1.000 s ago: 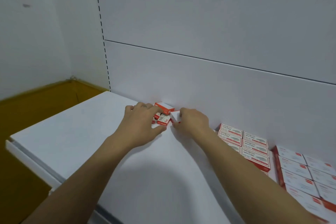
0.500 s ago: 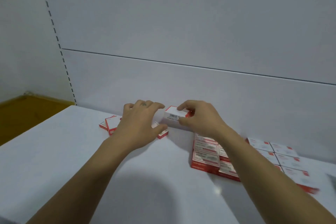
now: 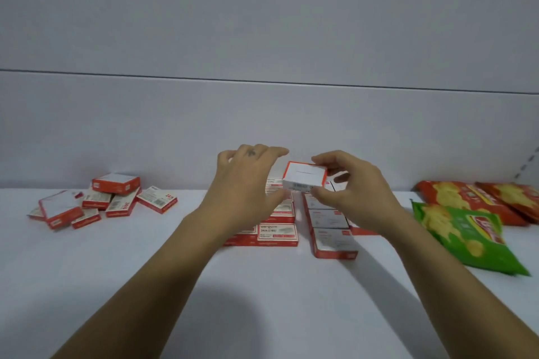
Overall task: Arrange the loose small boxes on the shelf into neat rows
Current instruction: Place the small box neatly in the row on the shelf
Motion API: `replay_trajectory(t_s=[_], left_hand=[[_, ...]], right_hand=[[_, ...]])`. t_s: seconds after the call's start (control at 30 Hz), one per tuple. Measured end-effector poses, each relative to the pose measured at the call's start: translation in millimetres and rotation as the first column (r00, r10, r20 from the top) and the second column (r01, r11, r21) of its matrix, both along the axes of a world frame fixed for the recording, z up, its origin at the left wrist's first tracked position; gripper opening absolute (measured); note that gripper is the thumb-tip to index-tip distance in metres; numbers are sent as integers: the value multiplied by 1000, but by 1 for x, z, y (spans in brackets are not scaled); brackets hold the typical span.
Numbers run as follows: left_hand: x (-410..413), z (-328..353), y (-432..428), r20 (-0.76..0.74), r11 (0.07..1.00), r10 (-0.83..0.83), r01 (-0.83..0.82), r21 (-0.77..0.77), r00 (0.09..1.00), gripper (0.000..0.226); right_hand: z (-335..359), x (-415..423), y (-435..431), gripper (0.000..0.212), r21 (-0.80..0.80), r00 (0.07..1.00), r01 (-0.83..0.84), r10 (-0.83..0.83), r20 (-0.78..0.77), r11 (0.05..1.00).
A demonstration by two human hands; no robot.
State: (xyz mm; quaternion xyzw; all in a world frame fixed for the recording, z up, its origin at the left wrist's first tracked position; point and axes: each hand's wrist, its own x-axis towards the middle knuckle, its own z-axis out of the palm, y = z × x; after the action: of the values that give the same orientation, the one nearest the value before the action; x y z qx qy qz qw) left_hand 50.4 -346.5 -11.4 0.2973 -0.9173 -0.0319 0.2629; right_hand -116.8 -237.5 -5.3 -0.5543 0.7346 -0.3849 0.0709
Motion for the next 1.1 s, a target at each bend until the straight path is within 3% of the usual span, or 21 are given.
replay_trajectory(t_s=[0.2,0.37,0.83,1.0,1.1], left_hand=[[-5,-38,22,-147,995,-20,6,-95,989,52],[-3,-52,26,-166,992,-79,62,-106,983,53],[-6,-53,27,-222,985,-118,86,-146,968,48],[-6,-56,26,-285,990,-116,89,-107,951,33],[-8,-55,31,-342,996,-69,81,21,937,31]], right_hand=[[-30,-7,21,37,-163,989,60,-36,146,985],[-43,5,31,34,-275,976,83,-23,217,958],[-49,9,32,31,-243,958,30,42,285,970],[-50,5,30,23,-227,926,50,40,375,973],[-48,6,29,8,-219,886,53,55,461,974]])
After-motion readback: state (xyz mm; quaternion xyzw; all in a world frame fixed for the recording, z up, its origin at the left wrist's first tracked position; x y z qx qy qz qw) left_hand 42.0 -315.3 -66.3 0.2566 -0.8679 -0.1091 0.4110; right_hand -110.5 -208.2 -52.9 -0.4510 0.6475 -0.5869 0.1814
